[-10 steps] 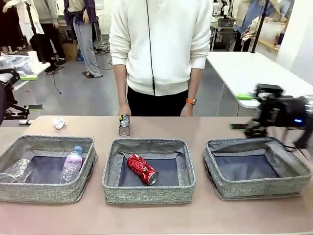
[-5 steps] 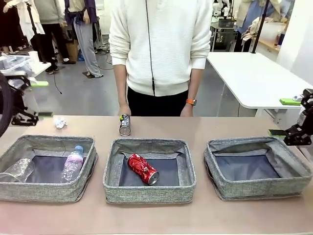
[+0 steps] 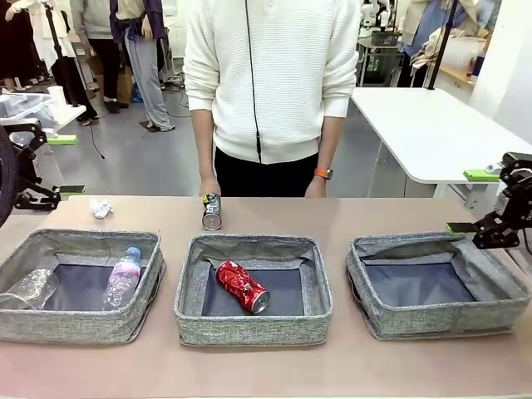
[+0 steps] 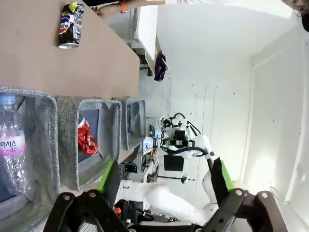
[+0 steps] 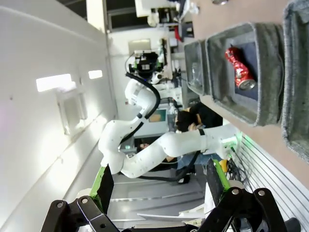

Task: Sort the waste into the appropriate baskets.
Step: Pick up the waste item pointed out by the person.

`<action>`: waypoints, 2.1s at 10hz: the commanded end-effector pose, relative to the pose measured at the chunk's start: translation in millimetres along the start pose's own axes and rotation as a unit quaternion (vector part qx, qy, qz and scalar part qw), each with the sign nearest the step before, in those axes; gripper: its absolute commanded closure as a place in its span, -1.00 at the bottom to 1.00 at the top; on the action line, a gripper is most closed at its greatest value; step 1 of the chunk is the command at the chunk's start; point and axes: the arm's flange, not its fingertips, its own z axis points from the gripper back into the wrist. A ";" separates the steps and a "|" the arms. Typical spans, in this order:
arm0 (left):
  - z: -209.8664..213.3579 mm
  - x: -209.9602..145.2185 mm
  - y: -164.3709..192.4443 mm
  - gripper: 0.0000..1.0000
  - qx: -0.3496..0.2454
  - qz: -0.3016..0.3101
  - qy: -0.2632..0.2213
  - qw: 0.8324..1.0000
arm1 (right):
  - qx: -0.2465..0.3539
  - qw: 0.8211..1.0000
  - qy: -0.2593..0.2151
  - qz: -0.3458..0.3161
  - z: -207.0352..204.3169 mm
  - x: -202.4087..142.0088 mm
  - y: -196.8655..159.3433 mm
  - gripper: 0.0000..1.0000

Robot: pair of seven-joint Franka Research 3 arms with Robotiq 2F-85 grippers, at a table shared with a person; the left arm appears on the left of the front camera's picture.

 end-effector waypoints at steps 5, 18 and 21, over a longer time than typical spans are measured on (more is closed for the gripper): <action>-3.2 -0.1 -1.9 -0.96 -0.006 -0.001 -0.003 1.000 | 0.008 1.000 0.001 0.004 -1.1 0.3 2.2 -1.00; -3.2 -0.1 -1.9 -0.96 -0.006 -0.001 -0.003 1.000 | 0.008 1.000 0.001 0.004 -1.1 0.3 2.2 -1.00; -1.4 10.1 -4.2 -0.96 0.115 -0.049 -0.055 0.991 | 0.008 1.000 0.001 0.004 -1.1 0.3 2.2 -1.00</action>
